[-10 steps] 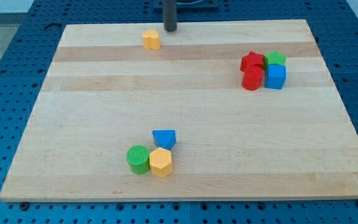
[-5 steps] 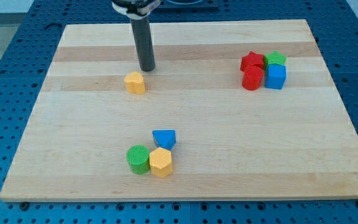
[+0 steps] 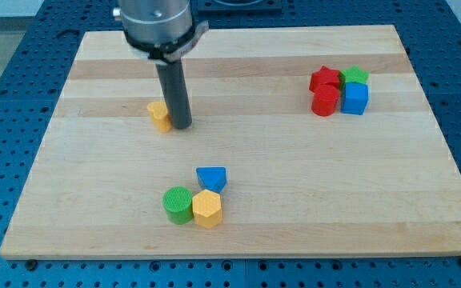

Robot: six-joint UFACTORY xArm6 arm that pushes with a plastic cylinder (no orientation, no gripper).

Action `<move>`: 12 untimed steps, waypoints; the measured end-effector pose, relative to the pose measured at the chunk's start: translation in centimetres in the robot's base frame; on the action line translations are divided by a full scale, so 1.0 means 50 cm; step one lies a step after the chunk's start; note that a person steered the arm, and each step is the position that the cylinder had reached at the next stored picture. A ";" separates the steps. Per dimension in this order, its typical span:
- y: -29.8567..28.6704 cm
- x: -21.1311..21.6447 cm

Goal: Move yellow heart towards to green circle

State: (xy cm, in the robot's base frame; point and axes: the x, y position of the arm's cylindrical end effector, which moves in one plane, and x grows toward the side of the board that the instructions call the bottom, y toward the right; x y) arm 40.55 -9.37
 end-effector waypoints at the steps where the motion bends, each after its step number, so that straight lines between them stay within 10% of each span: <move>1: -0.024 -0.102; 4: -0.089 0.097; 8: -0.074 -0.035; 12: -0.076 0.134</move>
State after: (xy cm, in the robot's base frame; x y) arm 47.27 -13.15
